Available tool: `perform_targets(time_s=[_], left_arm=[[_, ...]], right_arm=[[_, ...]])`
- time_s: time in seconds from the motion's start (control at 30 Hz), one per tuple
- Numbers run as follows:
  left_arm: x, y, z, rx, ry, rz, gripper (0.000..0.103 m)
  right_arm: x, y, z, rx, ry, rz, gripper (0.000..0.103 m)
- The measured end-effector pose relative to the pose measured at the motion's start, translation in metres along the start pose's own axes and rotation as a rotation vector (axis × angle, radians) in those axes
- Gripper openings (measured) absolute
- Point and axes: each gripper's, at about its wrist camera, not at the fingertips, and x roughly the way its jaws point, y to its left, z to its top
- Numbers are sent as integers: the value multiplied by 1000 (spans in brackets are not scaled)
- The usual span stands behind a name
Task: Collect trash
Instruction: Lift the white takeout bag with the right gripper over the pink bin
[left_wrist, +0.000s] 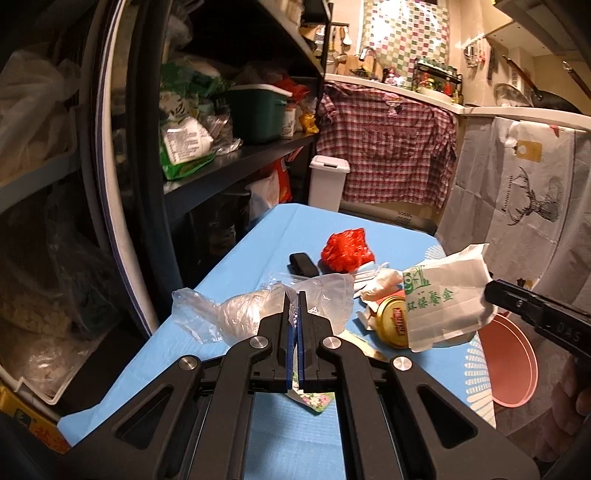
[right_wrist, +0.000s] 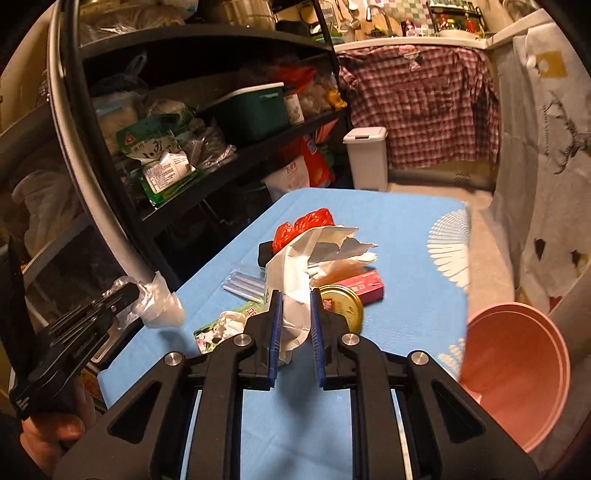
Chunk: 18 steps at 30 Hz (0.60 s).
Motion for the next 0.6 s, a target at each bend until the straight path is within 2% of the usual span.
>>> perform_targets(time_s=[0.23, 0.6], left_arm=[[-24, -16, 4, 50, -4, -32, 1], [-49, -56, 19, 130, 8, -134, 1]], right_arm=[[-43, -2, -1, -9, -51, -61, 16], [-109, -14, 1, -11, -158, -180, 16]])
